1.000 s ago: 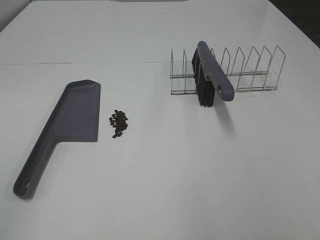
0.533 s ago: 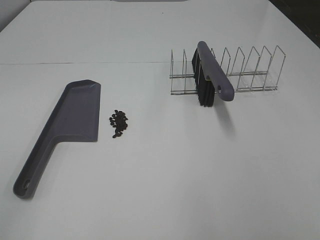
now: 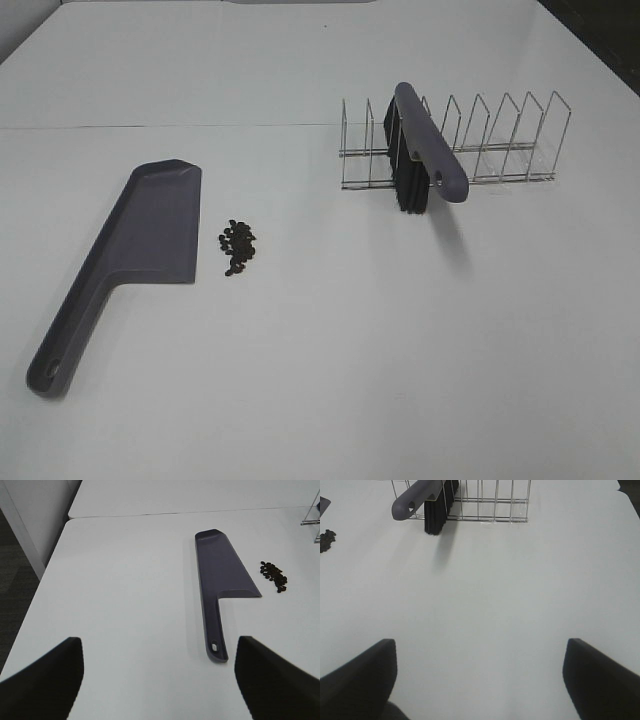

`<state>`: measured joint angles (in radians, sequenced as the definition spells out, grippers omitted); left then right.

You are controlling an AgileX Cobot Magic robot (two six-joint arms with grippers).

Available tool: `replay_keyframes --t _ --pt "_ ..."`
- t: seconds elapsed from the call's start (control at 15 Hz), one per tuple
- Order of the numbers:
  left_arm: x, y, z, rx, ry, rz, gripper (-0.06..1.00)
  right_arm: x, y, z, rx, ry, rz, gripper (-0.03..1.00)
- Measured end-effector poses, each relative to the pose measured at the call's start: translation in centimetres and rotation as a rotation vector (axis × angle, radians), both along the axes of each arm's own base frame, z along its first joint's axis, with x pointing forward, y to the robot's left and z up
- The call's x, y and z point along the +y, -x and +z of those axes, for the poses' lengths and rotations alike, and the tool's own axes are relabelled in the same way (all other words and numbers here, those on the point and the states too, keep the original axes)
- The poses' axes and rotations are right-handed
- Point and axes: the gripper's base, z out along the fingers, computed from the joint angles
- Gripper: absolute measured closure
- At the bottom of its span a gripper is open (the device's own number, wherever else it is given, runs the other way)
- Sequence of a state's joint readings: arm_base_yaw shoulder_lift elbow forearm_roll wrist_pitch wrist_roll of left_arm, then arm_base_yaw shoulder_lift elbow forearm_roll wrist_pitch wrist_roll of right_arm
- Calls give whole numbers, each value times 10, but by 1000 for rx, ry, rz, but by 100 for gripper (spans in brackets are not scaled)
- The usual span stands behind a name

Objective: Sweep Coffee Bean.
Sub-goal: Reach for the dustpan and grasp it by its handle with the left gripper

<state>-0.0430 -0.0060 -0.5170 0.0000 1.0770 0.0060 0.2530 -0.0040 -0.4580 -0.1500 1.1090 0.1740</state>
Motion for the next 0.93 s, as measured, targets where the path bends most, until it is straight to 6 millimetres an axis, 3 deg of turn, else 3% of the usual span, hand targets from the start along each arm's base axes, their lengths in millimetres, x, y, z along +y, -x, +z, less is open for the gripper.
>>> replay_keyframes --t 0.93 --pt "0 0 0 0 1 0 19 0 0 0 2 0 0 20"
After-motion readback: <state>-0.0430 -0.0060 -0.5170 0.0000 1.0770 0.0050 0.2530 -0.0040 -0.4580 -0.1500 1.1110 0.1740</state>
